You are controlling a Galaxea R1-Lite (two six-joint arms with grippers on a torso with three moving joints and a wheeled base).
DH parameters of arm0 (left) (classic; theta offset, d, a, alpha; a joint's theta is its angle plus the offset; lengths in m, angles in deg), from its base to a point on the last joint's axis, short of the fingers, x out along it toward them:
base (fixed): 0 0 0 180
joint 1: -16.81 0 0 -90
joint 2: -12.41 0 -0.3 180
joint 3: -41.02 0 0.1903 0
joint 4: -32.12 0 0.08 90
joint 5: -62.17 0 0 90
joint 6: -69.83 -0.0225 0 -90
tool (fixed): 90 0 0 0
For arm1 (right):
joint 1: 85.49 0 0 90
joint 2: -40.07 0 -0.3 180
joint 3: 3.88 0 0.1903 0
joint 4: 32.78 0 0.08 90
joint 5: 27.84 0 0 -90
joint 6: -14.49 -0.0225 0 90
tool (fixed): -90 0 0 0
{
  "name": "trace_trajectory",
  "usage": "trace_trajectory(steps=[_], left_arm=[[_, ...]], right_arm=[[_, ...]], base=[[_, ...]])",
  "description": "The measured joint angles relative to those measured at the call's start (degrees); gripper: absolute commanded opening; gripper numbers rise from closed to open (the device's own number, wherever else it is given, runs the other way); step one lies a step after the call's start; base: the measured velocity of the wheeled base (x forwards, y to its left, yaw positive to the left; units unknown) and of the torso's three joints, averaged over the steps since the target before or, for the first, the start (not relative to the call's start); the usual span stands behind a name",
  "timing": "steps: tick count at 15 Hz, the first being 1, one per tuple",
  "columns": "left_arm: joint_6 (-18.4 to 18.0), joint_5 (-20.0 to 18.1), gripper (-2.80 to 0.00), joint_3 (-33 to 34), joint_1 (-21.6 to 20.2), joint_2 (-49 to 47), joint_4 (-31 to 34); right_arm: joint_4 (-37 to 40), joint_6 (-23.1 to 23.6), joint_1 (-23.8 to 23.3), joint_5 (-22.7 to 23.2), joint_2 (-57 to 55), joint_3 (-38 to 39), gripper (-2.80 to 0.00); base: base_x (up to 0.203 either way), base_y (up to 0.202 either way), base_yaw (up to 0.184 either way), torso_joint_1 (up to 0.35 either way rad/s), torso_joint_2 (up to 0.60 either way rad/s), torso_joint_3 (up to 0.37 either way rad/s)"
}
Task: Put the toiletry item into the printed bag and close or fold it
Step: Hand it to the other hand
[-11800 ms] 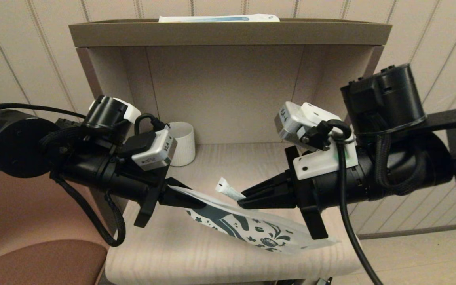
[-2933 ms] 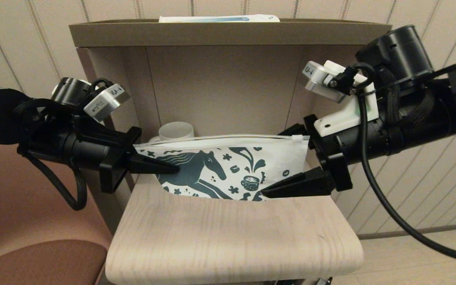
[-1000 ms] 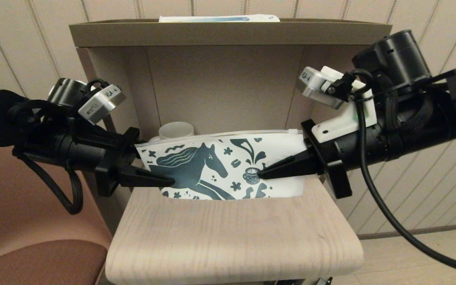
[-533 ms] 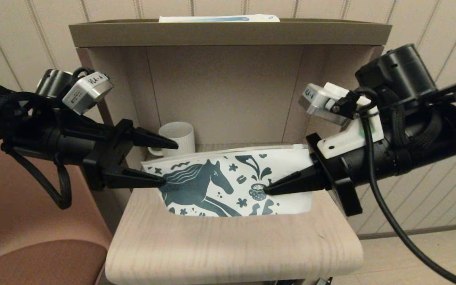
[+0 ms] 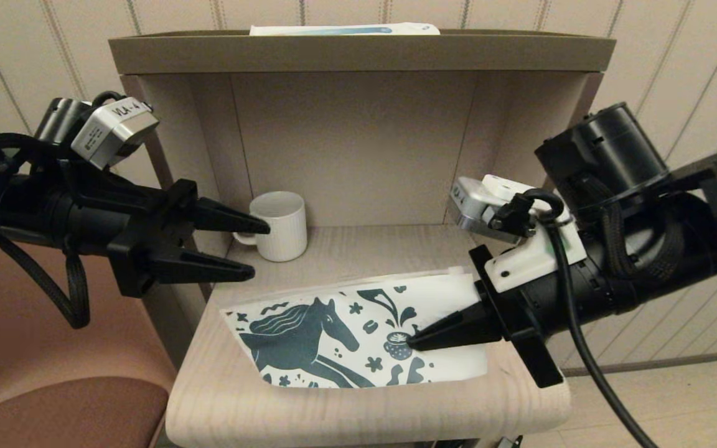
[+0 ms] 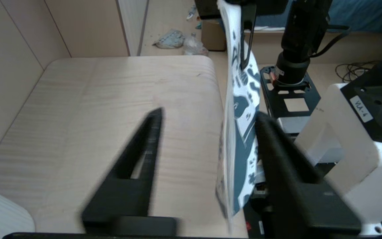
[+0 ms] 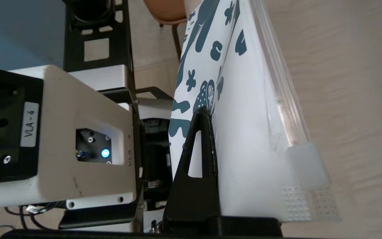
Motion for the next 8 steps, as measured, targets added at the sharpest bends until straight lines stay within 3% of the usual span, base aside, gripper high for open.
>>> trace_trajectory(steps=[5, 8], left_arm=[[-0.1, -0.9, -2.80, 0.3, -0.2, 0.0, -0.1], [0.2, -1.0, -2.80, -0.6, -0.2, -0.2, 0.0]], right_arm=[[0.6, -0.9, 2.5, -3.2, -0.9, -3.1, -2.80], [5.3, -1.0, 5.4, -6.3, -2.6, -7.9, -2.80]], base=[[0.000, 0.000, 0.000, 0.000, 0.00, 0.000], [0.000, 0.000, 0.000, 0.000, 0.00, 0.000]])
